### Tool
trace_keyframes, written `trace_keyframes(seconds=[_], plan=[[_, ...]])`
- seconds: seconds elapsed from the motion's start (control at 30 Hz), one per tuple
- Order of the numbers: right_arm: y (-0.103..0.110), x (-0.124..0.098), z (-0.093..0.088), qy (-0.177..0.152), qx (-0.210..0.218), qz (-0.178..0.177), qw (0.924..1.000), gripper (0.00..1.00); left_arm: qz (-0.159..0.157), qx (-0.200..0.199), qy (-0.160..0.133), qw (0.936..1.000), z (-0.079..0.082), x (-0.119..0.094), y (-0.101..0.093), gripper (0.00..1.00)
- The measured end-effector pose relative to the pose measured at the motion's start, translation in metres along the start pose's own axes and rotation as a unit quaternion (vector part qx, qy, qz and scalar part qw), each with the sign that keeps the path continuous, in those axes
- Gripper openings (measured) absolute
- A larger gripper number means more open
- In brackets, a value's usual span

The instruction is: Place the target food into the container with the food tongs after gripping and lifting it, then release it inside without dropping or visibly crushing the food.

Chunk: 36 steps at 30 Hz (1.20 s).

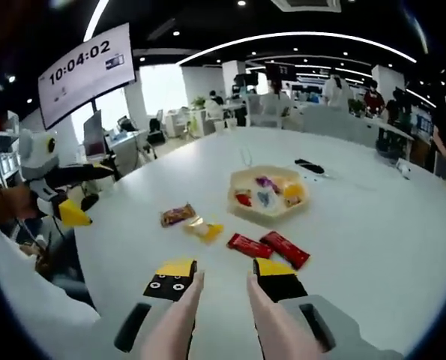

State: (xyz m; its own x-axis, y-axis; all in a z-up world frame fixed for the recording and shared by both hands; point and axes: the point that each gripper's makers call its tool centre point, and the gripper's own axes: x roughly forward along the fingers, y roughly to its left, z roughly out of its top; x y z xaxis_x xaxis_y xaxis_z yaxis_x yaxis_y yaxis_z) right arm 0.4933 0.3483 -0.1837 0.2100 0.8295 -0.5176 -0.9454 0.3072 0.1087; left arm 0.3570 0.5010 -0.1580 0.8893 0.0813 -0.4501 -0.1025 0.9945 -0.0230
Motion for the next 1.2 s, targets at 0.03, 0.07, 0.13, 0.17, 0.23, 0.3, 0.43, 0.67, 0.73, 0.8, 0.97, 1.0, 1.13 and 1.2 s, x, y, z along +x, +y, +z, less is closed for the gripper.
trace_keyframes(seconds=[0.03,0.07,0.13,0.17,0.23,0.3,0.43,0.67,0.73,0.8,0.97,1.0,1.13,1.2], plan=[[0.002,0.002,0.001,0.001,0.000,-0.004,1.0000,0.29,-0.002,0.000,0.001,1.0000,-0.002,-0.001,0.004,0.99],[0.005,0.003,0.001,0.003,0.002,-0.008,1.0000,0.29,-0.004,0.000,0.001,1.0000,-0.004,-0.002,0.008,0.99],[0.010,0.006,0.002,0.005,0.011,-0.020,0.9997,0.29,-0.014,-0.001,0.001,0.9999,-0.007,-0.005,0.015,0.99],[0.012,0.007,0.002,0.006,0.010,-0.024,0.9996,0.29,-0.018,-0.001,0.000,0.9998,-0.008,-0.006,0.017,0.99],[0.017,0.009,0.001,0.008,0.007,-0.030,0.9995,0.29,-0.026,0.002,-0.003,0.9997,-0.010,-0.007,0.020,0.99],[0.021,0.011,0.000,0.010,0.004,-0.032,0.9994,0.29,-0.033,0.006,-0.003,0.9994,-0.015,-0.007,0.023,0.99],[0.019,0.010,-0.001,0.024,-0.001,-0.045,0.9987,0.29,-0.042,0.004,0.011,0.9990,-0.022,-0.008,0.022,0.99],[-0.001,0.016,0.008,0.027,-0.006,-0.044,0.9987,0.29,-0.032,-0.007,0.012,0.9994,-0.013,-0.003,0.028,0.99],[-0.010,0.020,0.010,0.025,-0.022,-0.038,0.9987,0.29,-0.025,-0.011,-0.001,0.9996,-0.001,-0.005,0.029,0.99],[-0.022,0.025,0.008,0.031,-0.027,-0.038,0.9984,0.30,-0.021,-0.010,-0.003,0.9997,0.002,-0.003,0.028,0.99],[-0.047,0.033,0.005,0.038,-0.043,-0.028,0.9980,0.29,0.008,-0.003,0.019,0.9998,0.001,-0.003,0.031,0.99],[-0.055,0.036,0.004,0.039,-0.044,-0.025,0.9979,0.29,0.017,-0.001,0.021,0.9996,0.003,-0.003,0.031,0.99],[-0.074,0.045,0.004,0.039,-0.043,-0.015,0.9982,0.29,0.047,-0.030,0.018,0.9983,0.007,-0.002,0.034,0.99],[-0.080,0.052,0.006,0.037,-0.057,0.000,0.9977,0.29,0.054,-0.046,0.014,0.9973,0.007,-0.001,0.031,0.99]])
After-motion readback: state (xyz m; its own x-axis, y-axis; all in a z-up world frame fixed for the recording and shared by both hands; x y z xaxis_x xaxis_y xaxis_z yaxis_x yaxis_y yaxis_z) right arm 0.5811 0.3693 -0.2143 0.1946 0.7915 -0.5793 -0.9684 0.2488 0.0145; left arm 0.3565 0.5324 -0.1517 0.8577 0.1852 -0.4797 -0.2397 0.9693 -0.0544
